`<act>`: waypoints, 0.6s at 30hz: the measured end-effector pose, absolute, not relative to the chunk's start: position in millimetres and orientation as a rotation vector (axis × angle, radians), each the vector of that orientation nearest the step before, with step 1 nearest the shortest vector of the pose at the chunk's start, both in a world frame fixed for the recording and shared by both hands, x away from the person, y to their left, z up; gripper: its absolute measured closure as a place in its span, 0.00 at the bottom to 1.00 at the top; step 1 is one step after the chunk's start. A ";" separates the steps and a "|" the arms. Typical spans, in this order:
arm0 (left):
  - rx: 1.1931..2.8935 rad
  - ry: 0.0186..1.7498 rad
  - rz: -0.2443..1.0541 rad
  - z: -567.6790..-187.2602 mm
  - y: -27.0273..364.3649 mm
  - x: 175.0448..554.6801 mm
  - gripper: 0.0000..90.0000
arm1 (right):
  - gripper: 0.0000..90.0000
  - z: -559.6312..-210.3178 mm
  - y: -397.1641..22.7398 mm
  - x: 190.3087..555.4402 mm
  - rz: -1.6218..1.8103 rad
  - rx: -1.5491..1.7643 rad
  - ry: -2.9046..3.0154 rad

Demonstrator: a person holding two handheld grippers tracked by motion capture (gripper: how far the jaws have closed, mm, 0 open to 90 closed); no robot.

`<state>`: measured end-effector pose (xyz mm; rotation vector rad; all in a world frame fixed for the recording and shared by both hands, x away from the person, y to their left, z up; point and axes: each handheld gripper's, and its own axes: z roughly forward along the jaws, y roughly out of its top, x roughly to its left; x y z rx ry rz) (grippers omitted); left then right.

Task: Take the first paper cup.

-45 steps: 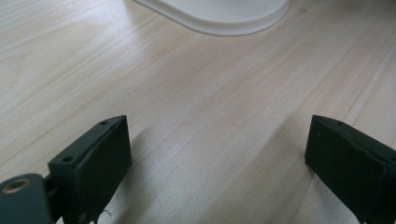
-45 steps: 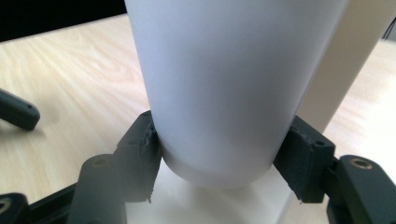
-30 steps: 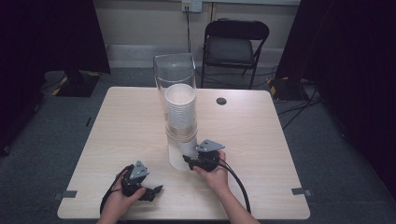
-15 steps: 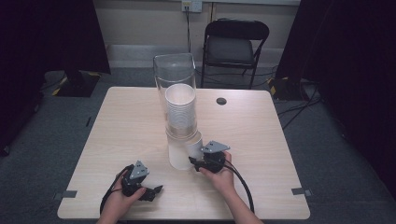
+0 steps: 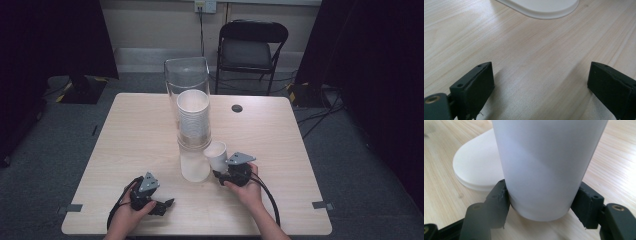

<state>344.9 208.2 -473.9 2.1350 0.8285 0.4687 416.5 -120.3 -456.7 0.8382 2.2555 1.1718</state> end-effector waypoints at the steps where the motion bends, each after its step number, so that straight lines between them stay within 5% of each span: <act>1: 2.135 0.829 0.468 -473.9 208.2 344.9 0.07 | 0.40 -456.6 -127.5 416.3 1.171 0.850 2.251; 18: 2.136 0.828 0.471 -473.9 208.2 344.9 0.07 | 0.40 -458.0 -144.0 418.1 1.076 0.897 2.285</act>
